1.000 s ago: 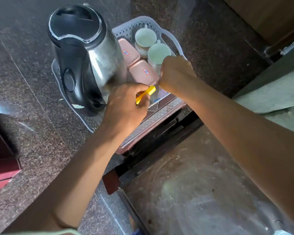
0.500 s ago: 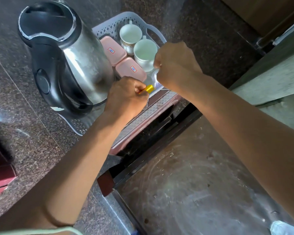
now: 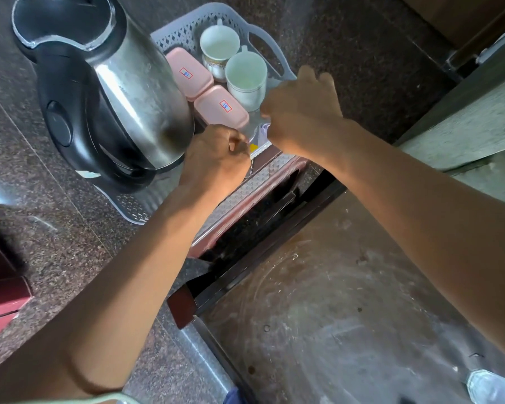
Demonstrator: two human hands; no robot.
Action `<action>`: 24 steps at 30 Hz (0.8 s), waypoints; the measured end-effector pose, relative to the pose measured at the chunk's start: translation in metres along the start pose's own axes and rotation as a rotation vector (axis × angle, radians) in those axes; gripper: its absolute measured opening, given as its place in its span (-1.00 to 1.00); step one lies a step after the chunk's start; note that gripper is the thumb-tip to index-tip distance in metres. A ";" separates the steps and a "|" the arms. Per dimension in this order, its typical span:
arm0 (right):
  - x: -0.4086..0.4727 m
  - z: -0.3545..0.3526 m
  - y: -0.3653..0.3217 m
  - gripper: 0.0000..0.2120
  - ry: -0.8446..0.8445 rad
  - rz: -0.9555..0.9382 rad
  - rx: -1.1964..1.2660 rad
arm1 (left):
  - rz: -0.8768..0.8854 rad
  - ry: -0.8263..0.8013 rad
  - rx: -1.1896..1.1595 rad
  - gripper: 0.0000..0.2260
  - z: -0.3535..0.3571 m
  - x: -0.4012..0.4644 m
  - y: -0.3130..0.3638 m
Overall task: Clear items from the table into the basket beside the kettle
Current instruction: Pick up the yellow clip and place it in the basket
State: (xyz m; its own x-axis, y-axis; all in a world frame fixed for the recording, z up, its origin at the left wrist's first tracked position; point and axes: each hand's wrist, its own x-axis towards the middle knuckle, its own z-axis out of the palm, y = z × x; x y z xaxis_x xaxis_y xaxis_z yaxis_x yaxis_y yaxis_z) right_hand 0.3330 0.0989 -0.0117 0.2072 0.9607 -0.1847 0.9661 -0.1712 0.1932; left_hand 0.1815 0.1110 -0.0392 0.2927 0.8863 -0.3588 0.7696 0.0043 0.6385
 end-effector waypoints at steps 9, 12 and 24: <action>-0.002 0.007 -0.004 -0.81 -0.008 -0.048 0.009 | 0.012 0.003 0.050 -0.71 0.000 -0.013 -0.003; -0.003 0.003 -0.003 -0.77 -0.010 -0.038 0.028 | 0.027 0.002 0.083 -0.69 -0.002 -0.017 -0.003; -0.109 -0.004 0.010 -0.67 0.276 0.125 0.466 | 0.415 0.125 0.039 -0.51 0.012 -0.103 0.006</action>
State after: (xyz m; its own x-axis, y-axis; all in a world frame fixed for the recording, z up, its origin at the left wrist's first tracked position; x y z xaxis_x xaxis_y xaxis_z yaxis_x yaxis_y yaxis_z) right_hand 0.3198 -0.0064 0.0144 0.3373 0.9377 0.0838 0.9156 -0.3061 -0.2606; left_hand 0.1630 0.0147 -0.0061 0.5129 0.8584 0.0095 0.6225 -0.3795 0.6844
